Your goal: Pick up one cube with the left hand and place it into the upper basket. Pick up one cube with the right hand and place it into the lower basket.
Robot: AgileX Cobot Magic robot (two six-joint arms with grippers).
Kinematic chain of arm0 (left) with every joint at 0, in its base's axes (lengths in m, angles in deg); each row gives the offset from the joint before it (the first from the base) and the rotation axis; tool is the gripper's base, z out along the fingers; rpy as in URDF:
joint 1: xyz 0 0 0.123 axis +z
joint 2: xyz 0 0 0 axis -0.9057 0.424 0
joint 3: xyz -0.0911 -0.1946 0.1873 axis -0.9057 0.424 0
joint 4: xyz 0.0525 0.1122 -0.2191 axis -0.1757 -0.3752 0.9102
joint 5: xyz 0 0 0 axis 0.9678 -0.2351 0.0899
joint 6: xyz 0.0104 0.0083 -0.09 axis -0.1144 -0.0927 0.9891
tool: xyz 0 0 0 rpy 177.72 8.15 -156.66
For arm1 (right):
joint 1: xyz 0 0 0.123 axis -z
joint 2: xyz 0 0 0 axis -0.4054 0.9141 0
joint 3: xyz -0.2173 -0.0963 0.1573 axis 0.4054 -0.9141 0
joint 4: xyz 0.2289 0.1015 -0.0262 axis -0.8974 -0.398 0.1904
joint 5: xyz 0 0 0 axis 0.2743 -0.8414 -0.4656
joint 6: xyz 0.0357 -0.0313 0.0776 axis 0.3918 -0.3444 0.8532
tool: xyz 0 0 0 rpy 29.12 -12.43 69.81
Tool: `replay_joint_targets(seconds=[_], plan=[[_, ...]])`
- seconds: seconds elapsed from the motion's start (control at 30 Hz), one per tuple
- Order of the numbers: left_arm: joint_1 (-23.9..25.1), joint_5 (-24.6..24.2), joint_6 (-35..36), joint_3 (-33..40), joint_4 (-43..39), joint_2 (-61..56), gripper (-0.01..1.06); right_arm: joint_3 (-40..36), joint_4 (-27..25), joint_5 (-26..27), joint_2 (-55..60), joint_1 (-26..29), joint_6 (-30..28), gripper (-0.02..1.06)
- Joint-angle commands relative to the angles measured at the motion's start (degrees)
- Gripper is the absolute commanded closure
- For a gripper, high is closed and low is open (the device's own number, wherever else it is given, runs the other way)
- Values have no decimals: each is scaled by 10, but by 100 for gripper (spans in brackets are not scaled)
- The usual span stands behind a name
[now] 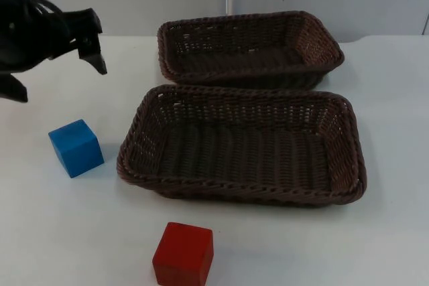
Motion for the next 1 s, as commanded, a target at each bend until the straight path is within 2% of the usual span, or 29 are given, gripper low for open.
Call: replay_joint_targets(seconds=[0.0,0.1,0.2,0.37,0.63,0.97], plan=[[-1,-8,83,-9,-68,17,0,-4,2,5,-3,3,0,-1],[-1,-34,139,-20,-128,39,1,-4,2,5,-3,3,0,-1],[-1,-44,163,-22,-149,52,3,-4,2,5,-3,3,0,-1],[-1,-39,174,-22,-128,71,3,-4,2,5,-3,3,0,-1],[-29,4,176,-22,-100,88,3,-4,2,5,-3,3,0,-1],[-30,23,180,-22,-100,130,3,-4,2,5,-3,3,0,-1]])
